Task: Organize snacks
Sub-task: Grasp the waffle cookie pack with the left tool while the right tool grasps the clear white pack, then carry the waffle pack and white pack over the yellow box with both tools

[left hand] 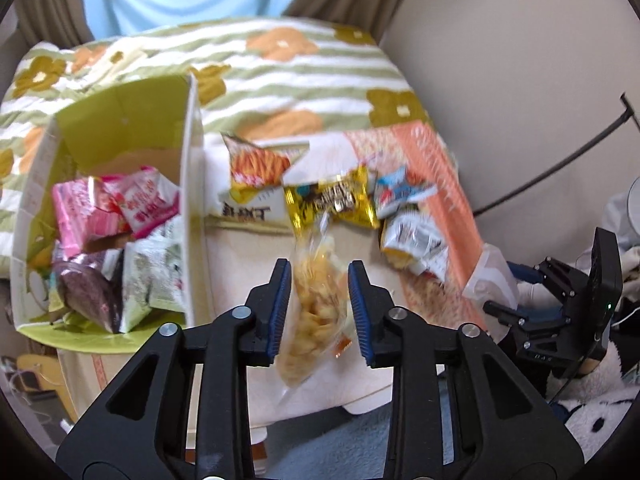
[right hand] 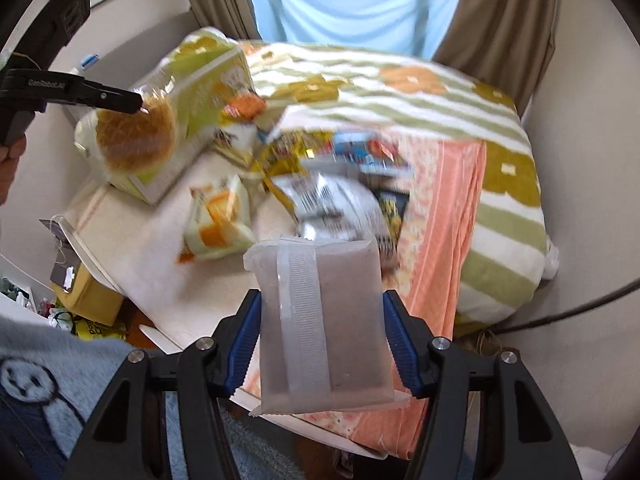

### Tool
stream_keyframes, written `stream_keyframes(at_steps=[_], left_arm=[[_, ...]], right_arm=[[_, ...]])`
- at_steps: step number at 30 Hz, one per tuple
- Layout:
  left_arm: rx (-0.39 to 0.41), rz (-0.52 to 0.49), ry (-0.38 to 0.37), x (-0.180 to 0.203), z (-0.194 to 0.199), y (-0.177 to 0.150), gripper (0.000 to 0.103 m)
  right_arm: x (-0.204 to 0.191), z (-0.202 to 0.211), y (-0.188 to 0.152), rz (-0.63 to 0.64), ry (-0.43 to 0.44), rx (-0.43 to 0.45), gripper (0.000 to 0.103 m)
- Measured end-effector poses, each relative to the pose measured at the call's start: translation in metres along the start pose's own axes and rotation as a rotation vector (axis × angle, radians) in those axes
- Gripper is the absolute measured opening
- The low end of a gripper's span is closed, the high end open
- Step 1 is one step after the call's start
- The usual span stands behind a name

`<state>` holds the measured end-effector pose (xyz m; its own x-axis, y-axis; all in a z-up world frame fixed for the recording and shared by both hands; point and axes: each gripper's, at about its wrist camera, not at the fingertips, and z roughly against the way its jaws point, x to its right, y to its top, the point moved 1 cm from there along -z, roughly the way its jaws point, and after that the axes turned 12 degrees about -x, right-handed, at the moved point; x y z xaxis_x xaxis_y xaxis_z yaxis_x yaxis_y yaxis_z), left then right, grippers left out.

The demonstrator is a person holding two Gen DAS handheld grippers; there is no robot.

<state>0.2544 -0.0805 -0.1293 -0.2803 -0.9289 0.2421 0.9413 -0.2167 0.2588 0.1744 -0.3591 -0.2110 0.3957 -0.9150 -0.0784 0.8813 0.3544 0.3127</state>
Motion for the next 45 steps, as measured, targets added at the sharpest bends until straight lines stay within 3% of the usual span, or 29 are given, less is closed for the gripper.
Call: stream_keyframes(at_steps=[6,11,15,16,18,19,22,25,30,33,40,43,45], left_arm=[[0.008,0.005,-0.062,-0.012,0.007,-0.003,0.025],[-0.053,-0.033,-0.010,-0.003,-0.003,-0.019,0.026],[-0.091,0.017,0.040,-0.007,-0.027,-0.046,0.029],[-0.100,0.043,0.028,-0.010,-0.033,-0.053,0.037],[-0.114,0.108,-0.016,-0.016,-0.048,-0.067,0.094],[-0.106,0.142,-0.021,-0.019,-0.054,-0.074,0.102],[-0.095,0.229,-0.007,-0.026,-0.075,-0.086,0.103],[-0.096,0.334,0.082,-0.033,-0.098,-0.088,0.103],[-0.076,0.518,0.059,-0.052,-0.137,-0.089,0.103],[-0.086,0.548,0.106,-0.053,-0.153,-0.085,0.103],[-0.108,0.604,0.129,-0.054,-0.189,-0.083,0.102],[-0.130,0.585,0.148,-0.051,-0.203,-0.084,0.090],[-0.139,0.561,0.185,-0.047,-0.210,-0.083,0.089]], right_arm=[[-0.023,0.012,0.023,0.018,0.035,0.070,0.056],[-0.039,0.016,0.034,0.003,0.049,0.089,0.055],[-0.047,0.012,0.040,-0.006,0.065,0.087,0.056],[-0.046,0.010,0.041,-0.005,0.068,0.082,0.056],[-0.048,0.005,0.042,-0.002,0.074,0.069,0.056],[-0.049,0.003,0.041,0.001,0.078,0.062,0.055],[-0.050,-0.003,0.040,0.017,0.091,0.039,0.055],[-0.050,-0.009,0.039,0.038,0.103,0.014,0.056],[-0.049,-0.020,0.043,0.086,0.108,-0.025,0.056],[-0.049,-0.024,0.044,0.116,0.113,-0.033,0.056],[-0.044,-0.034,0.047,0.143,0.114,-0.053,0.056],[-0.040,-0.037,0.049,0.145,0.115,-0.057,0.056],[-0.039,-0.039,0.049,0.146,0.116,-0.058,0.056]])
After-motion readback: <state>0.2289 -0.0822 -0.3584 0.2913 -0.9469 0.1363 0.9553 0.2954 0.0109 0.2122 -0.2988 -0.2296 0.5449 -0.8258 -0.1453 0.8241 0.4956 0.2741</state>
